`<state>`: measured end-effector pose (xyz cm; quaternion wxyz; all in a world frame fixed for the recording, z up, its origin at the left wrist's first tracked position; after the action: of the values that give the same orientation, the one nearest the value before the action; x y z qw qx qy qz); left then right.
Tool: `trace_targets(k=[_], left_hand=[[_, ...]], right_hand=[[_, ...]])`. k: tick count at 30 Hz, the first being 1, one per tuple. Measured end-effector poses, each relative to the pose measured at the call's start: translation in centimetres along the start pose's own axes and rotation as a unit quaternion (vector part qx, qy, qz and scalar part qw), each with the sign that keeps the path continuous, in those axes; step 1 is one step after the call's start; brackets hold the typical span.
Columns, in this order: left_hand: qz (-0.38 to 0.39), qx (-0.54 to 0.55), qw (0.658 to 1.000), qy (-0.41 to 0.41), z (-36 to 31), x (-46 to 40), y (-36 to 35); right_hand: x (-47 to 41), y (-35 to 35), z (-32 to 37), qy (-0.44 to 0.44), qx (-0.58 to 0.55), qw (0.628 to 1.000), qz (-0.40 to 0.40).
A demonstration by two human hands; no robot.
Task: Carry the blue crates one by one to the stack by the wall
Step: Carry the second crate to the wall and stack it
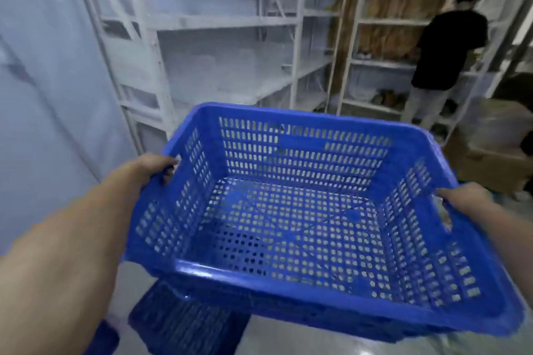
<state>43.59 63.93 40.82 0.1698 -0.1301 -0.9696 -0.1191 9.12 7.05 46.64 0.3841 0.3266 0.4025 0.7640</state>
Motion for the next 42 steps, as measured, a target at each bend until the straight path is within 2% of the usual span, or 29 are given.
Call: trace_targets(k=[1,2,4,8,15,18,21,25,29,36,42], left_hand=[[-0.004,0.018,1.0,-0.004,-2.2,4.3,-0.8],[-0.014,0.018,1.0,-0.017,-3.3,6.4,1.8],[-0.073,0.022,0.996,-0.041,-4.7,9.8,8.2],[-0.151,0.037,0.987,-0.025,-1.4,14.2,21.9],[-0.291,0.044,0.956,0.017,7.7,24.1,44.1],[-0.334,0.054,0.939,0.061,11.5,27.9,51.5],[-0.372,0.088,0.919,0.099,15.6,30.4,57.3],[-0.425,0.104,0.885,0.157,22.2,32.6,61.6],[-0.476,0.114,0.851,0.188,28.0,33.9,63.2],[-0.536,0.131,0.797,0.246,32.3,35.2,67.1],[-0.553,0.171,0.765,0.282,38.7,34.7,70.7]], right_hand=[[1.0,0.4,2.3,0.025,0.027,0.999,-0.006],[2.2,0.5,4.5,0.052,0.057,0.997,-0.012],[4.9,0.5,10.1,0.082,0.049,0.995,-0.021],[10.2,-3.4,21.1,0.146,0.045,0.987,-0.043],[22.5,-17.9,38.6,0.266,0.054,0.962,0.04],[28.5,-23.6,44.6,0.284,0.042,0.952,0.106],[32.1,-29.7,50.8,0.305,0.04,0.941,0.14],[36.5,-39.4,57.7,0.352,0.052,0.918,0.175],[40.0,-48.2,62.0,0.405,0.153,0.881,0.191],[45.4,-57.9,70.0,0.439,0.156,0.841,0.275],[48.9,-67.1,74.7,0.433,0.143,0.834,0.312]])
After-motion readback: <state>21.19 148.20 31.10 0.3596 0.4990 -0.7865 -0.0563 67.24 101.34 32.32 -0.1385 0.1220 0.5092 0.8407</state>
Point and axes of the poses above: each hand's wrist, its own x-axis away from the middle knuckle, its own y-axis out of the back of the hand, z = x × y, the point moved 9 cm from there along -x, towards the middle knuckle, and after that the axes turned 7 degrees about x, right-handed, at the moved point
